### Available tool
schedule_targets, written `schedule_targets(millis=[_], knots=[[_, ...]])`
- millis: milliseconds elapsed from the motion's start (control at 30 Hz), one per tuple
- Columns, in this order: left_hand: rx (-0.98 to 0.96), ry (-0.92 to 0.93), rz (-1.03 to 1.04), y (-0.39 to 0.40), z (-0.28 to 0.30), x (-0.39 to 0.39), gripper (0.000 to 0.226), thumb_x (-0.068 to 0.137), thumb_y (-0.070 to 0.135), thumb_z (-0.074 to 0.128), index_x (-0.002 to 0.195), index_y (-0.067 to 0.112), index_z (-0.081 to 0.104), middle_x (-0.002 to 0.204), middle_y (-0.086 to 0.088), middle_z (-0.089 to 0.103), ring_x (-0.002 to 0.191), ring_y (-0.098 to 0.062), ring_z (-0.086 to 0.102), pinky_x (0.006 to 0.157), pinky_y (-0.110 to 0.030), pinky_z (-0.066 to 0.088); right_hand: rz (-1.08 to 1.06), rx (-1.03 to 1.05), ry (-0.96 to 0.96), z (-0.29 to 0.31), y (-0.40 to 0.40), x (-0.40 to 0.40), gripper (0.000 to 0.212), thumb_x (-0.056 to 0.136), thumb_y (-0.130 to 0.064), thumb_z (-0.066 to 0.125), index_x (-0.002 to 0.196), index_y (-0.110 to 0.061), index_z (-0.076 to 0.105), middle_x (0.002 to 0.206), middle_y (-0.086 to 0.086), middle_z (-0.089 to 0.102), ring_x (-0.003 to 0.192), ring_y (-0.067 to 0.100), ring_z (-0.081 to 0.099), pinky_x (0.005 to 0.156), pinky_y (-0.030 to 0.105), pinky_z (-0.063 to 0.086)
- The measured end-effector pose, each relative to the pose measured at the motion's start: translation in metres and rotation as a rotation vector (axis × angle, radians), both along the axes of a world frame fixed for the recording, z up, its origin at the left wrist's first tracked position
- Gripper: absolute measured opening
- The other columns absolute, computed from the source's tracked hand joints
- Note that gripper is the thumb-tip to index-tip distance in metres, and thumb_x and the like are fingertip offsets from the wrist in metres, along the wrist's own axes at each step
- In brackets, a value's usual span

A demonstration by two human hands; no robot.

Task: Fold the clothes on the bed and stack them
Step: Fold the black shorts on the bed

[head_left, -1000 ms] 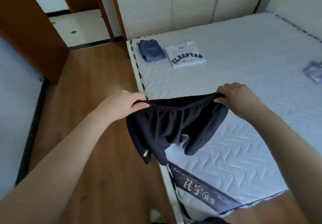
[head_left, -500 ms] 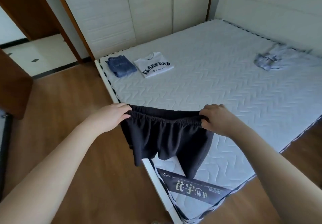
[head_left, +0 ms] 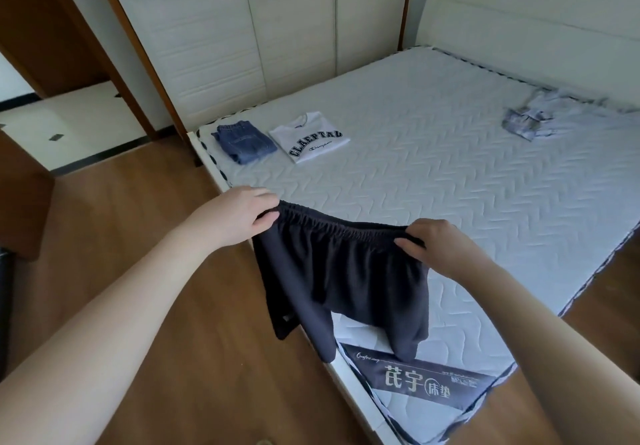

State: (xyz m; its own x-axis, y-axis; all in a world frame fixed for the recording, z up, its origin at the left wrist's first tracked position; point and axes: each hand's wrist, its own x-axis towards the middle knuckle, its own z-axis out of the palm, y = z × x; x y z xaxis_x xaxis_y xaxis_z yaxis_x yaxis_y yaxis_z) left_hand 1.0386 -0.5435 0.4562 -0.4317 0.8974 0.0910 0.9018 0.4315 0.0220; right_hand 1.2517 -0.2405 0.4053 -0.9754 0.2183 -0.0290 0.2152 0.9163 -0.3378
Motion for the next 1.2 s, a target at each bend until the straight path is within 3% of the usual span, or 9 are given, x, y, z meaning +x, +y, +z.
schedule_targets(millis=[100, 267, 400, 500, 633, 700, 1033, 1133, 1200], knots=[[0.028, -0.089, 0.024, -0.035, -0.003, -0.036, 0.031, 0.098, 0.041, 0.044, 0.104, 0.015, 0.060, 0.100, 0.004, 0.052, 0.087, -0.017, 0.054, 0.073, -0.036, 0.048, -0.021, -0.008, 0.018, 0.002, -0.029, -0.030, 0.029, 0.098, -0.032, 0.056, 0.085, -0.007, 0.062, 0.087, 0.002, 0.059, 0.082, 0.023, 0.056, 0.072, 0.030, 0.039], [0.138, -0.137, -0.023, -0.092, 0.001, -0.090, 0.028, 0.093, 0.043, 0.056, 0.090, 0.016, 0.060, 0.083, 0.010, 0.042, 0.072, 0.000, 0.044, 0.058, -0.015, 0.028, -0.040, 0.049, 0.021, 0.019, -0.074, -0.074, 0.020, 0.097, -0.016, 0.057, 0.114, -0.017, 0.068, 0.104, 0.004, 0.068, 0.094, 0.024, 0.062, 0.082, 0.035, 0.047], [0.233, -0.126, -0.029, -0.114, 0.009, -0.119, 0.024, 0.088, 0.037, 0.068, 0.085, 0.012, 0.067, 0.074, 0.014, 0.040, 0.069, 0.007, 0.044, 0.056, -0.014, 0.026, -0.029, 0.072, -0.029, 0.031, -0.102, -0.101, 0.027, 0.101, -0.017, 0.049, 0.121, -0.024, 0.065, 0.103, 0.005, 0.065, 0.094, 0.027, 0.061, 0.084, 0.037, 0.048], [0.264, -0.113, -0.044, -0.111, 0.012, -0.140, 0.028, 0.086, 0.038, 0.070, 0.087, 0.011, 0.069, 0.075, 0.008, 0.045, 0.062, -0.002, 0.041, 0.058, -0.026, 0.031, -0.061, 0.063, -0.041, 0.034, -0.110, -0.118, 0.024, 0.097, -0.013, 0.049, 0.115, -0.016, 0.065, 0.103, 0.003, 0.062, 0.095, 0.027, 0.059, 0.083, 0.035, 0.045], [0.248, -0.087, -0.071, -0.087, 0.012, -0.166, 0.030, 0.087, 0.038, 0.069, 0.084, 0.008, 0.067, 0.077, 0.004, 0.042, 0.067, -0.018, 0.046, 0.058, -0.031, 0.034, -0.130, 0.074, -0.030, 0.030, -0.103, -0.143, 0.003, 0.085, -0.005, 0.052, 0.083, -0.006, 0.052, 0.083, 0.004, 0.054, 0.078, 0.028, 0.052, 0.067, 0.034, 0.039], [0.243, -0.123, -0.072, -0.072, 0.014, -0.183, 0.029, 0.087, 0.036, 0.070, 0.084, 0.007, 0.067, 0.082, 0.001, 0.044, 0.063, -0.015, 0.046, 0.060, -0.032, 0.038, -0.158, 0.054, 0.011, 0.027, -0.094, -0.155, 0.011, 0.082, -0.003, 0.053, 0.076, -0.008, 0.046, 0.077, 0.004, 0.051, 0.072, 0.028, 0.048, 0.062, 0.032, 0.033], [0.025, -0.195, -0.097, 0.002, 0.047, -0.296, 0.029, 0.083, 0.033, 0.075, 0.070, 0.028, 0.050, 0.118, 0.003, 0.047, 0.085, -0.019, 0.056, 0.080, -0.031, 0.041, -0.113, 0.023, 0.150, 0.037, -0.032, -0.237, 0.008, 0.088, -0.011, 0.062, 0.084, -0.005, 0.064, 0.079, 0.006, 0.057, 0.076, 0.027, 0.055, 0.070, 0.040, 0.048], [-0.087, -0.225, -0.094, 0.025, 0.049, -0.325, 0.039, 0.084, 0.036, 0.073, 0.064, 0.032, 0.040, 0.093, 0.002, 0.060, 0.079, -0.021, 0.055, 0.068, -0.031, 0.042, -0.131, 0.001, 0.155, 0.040, -0.015, -0.255, 0.011, 0.091, -0.017, 0.067, 0.093, -0.007, 0.071, 0.086, 0.004, 0.060, 0.081, 0.024, 0.056, 0.074, 0.034, 0.045], [-0.183, -0.215, -0.102, 0.041, 0.046, -0.341, 0.041, 0.085, 0.037, 0.072, 0.063, 0.028, 0.038, 0.063, 0.006, 0.048, 0.060, -0.016, 0.044, 0.053, -0.023, 0.031, -0.162, -0.011, 0.147, 0.038, -0.007, -0.264, 0.015, 0.089, -0.020, 0.070, 0.096, -0.006, 0.072, 0.095, 0.002, 0.057, 0.081, 0.024, 0.057, 0.075, 0.033, 0.043]])
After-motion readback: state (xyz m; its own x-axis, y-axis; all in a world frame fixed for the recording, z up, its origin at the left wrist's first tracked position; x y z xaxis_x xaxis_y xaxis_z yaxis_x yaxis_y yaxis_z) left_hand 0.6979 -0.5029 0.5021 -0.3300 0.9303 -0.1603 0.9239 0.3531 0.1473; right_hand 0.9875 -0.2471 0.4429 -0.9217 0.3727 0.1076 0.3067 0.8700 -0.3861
